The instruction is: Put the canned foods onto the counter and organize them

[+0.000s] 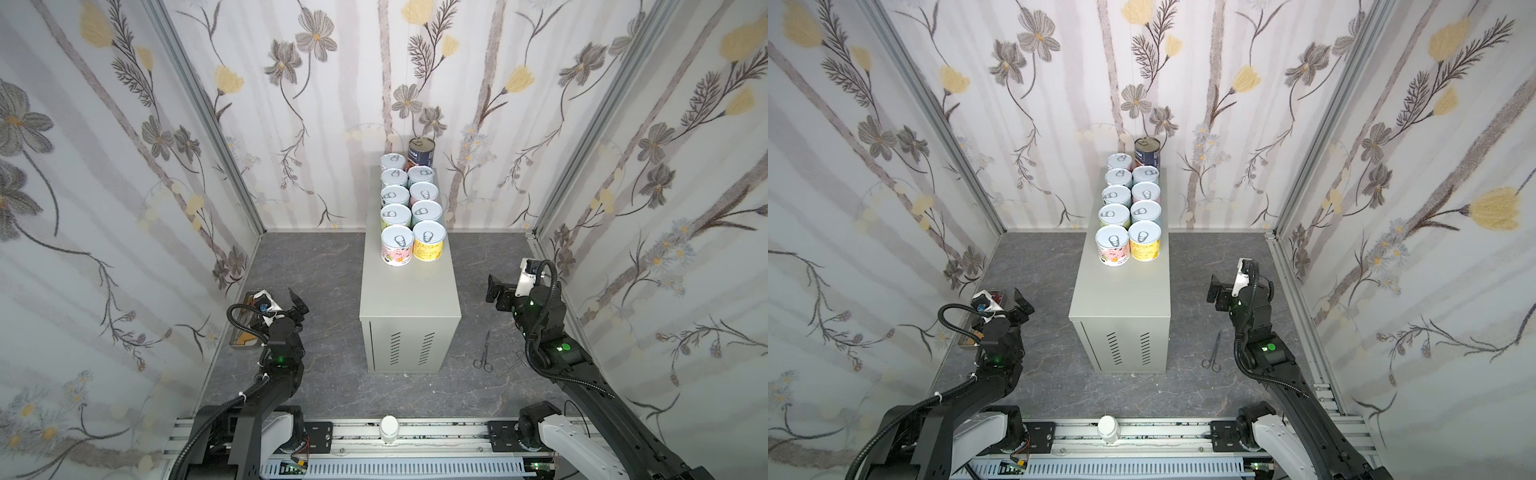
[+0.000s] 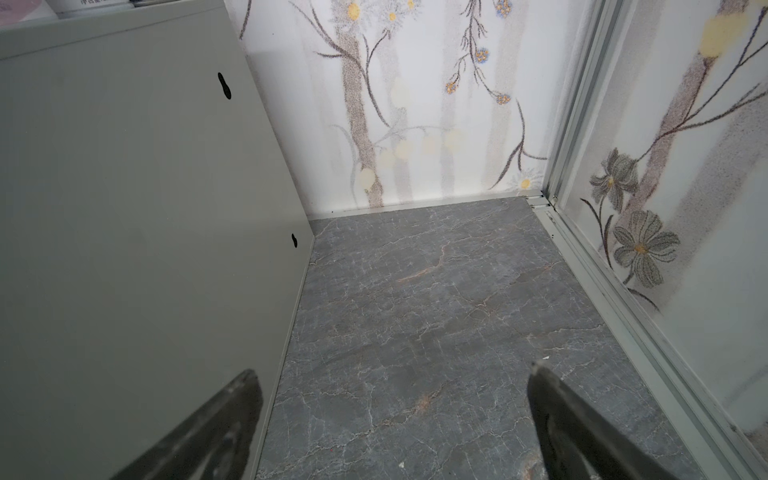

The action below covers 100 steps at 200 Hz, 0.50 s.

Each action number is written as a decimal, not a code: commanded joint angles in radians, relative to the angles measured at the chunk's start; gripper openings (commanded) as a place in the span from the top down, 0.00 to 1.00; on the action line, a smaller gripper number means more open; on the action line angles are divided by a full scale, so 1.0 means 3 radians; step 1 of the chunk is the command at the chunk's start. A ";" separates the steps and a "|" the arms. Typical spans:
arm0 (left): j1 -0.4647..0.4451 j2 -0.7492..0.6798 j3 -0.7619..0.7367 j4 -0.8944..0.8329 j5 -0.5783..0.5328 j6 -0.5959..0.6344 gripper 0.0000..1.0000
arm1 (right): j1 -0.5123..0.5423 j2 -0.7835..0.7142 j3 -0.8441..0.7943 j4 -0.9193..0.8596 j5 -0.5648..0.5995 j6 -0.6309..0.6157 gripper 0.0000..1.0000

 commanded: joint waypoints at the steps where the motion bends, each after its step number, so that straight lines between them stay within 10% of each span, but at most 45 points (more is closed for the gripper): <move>1: 0.0005 0.0288 0.0002 0.0636 0.0155 -0.0079 0.00 | -0.0004 -0.0036 0.0010 0.0144 -0.0134 0.0064 0.00; 100: -0.0005 0.1042 0.0085 0.1091 0.1322 0.0471 0.00 | -0.0009 -0.0104 -0.0036 0.0082 -0.0031 0.0016 0.00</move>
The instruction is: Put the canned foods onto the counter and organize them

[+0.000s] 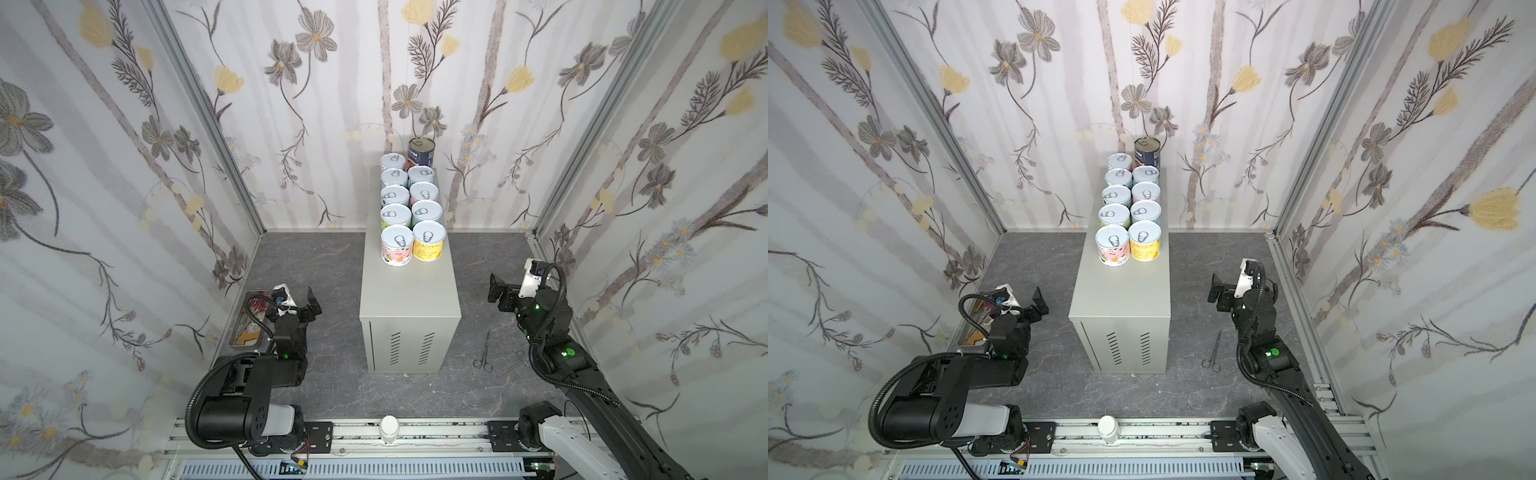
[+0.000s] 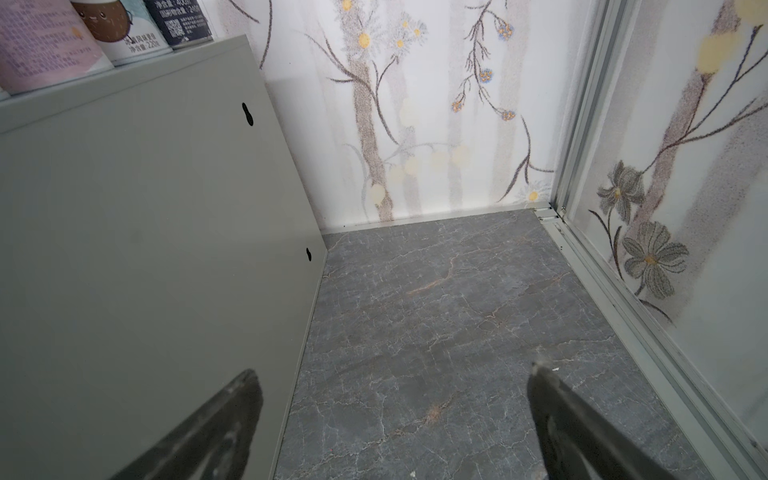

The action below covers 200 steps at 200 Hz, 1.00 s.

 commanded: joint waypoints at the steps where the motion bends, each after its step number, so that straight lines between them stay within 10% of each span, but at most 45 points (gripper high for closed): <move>1: -0.0001 0.0114 0.0039 0.0331 0.0389 0.0162 0.00 | 0.0001 0.0042 -0.0008 0.0085 0.0036 -0.0011 0.00; 125: 0.0104 0.0539 0.0254 0.0271 0.0578 0.0096 0.00 | -0.0090 0.0310 -0.0051 0.0515 0.0133 -0.0193 0.00; 200: 0.0106 0.0540 0.0252 0.0288 0.0572 0.0096 0.00 | -0.0744 0.0763 -0.0537 0.1660 -0.0024 -0.0323 0.00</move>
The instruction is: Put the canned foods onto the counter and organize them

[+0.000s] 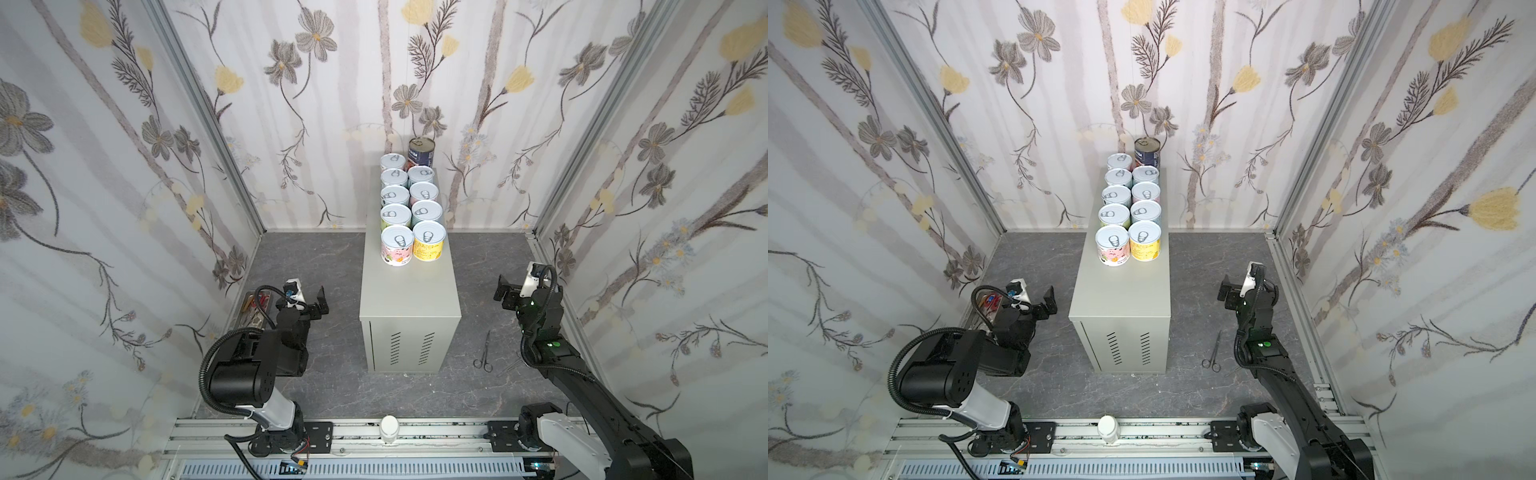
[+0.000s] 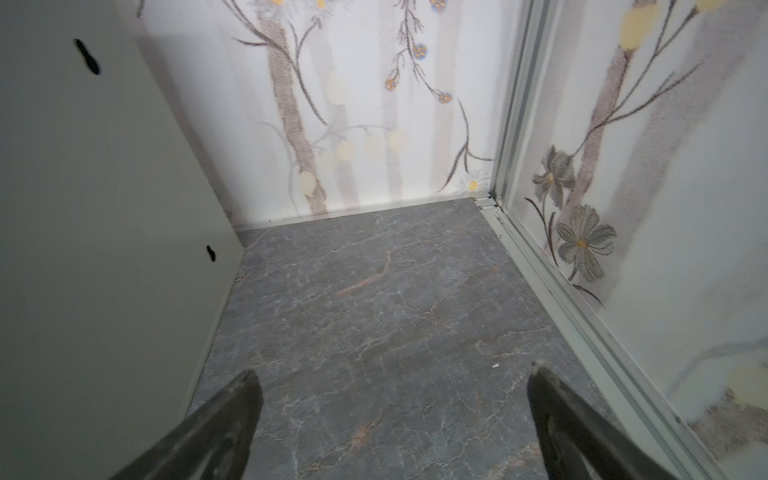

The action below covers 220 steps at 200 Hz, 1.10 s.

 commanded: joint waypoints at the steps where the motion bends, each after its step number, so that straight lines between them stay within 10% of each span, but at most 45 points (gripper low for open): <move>1: 0.0002 0.0004 0.0022 0.0047 -0.0023 -0.0029 0.00 | -0.0164 0.0166 -0.0039 0.0578 -0.0084 -0.0041 0.00; 69: 0.0002 0.0008 0.0023 0.0047 -0.0023 -0.0029 0.00 | -0.0341 0.0852 -0.0458 0.1657 -0.0864 -0.0280 0.00; 220: 0.0001 0.0004 0.0021 0.0049 -0.0022 -0.0029 0.00 | -0.0402 0.1821 -0.0888 0.3115 -0.0946 -0.0318 0.00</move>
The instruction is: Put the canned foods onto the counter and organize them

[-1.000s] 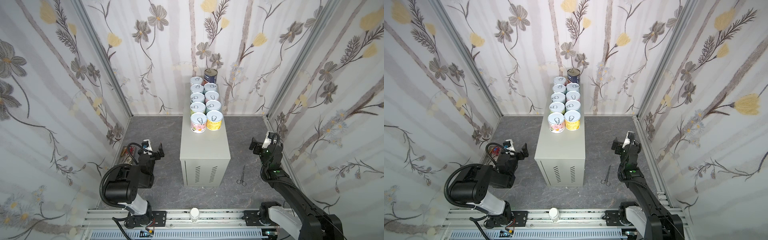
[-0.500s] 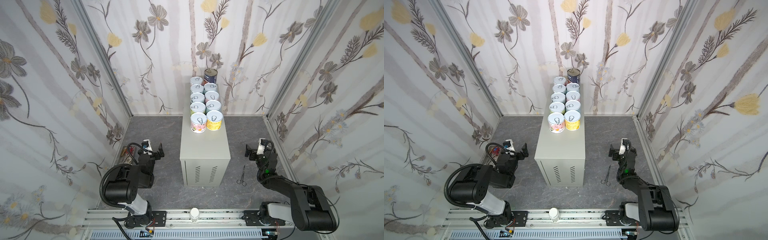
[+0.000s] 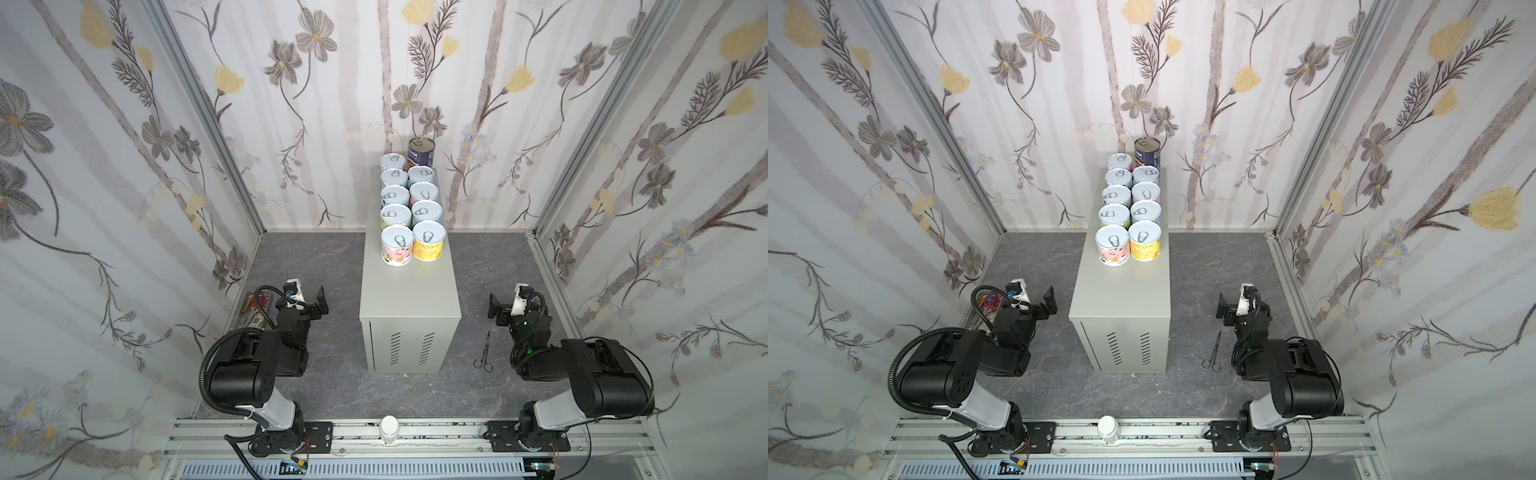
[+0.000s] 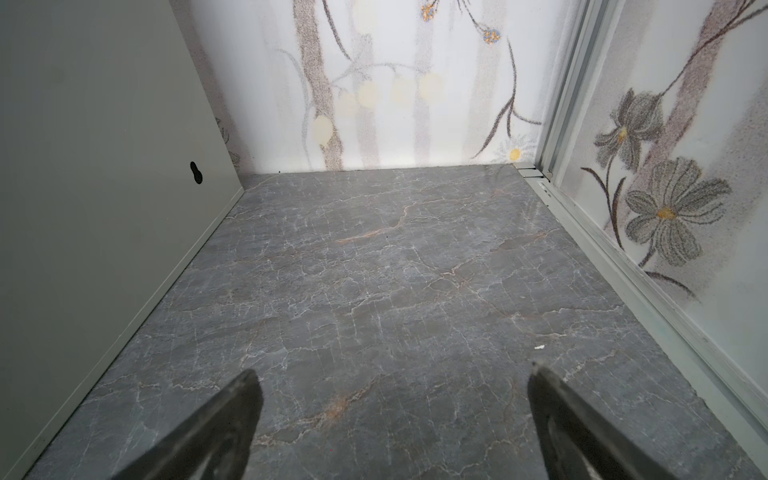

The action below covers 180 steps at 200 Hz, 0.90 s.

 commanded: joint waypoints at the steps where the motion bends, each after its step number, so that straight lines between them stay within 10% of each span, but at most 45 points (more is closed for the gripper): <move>1: 0.0003 0.0006 0.0019 0.0047 -0.0012 -0.0022 0.00 | -0.0002 0.0022 0.0057 0.0195 -0.0015 -0.0051 0.00; 180: 0.0002 0.0003 0.0019 0.0037 -0.0012 -0.0019 0.00 | -0.0012 0.0022 0.0053 0.0192 0.0108 0.0005 0.00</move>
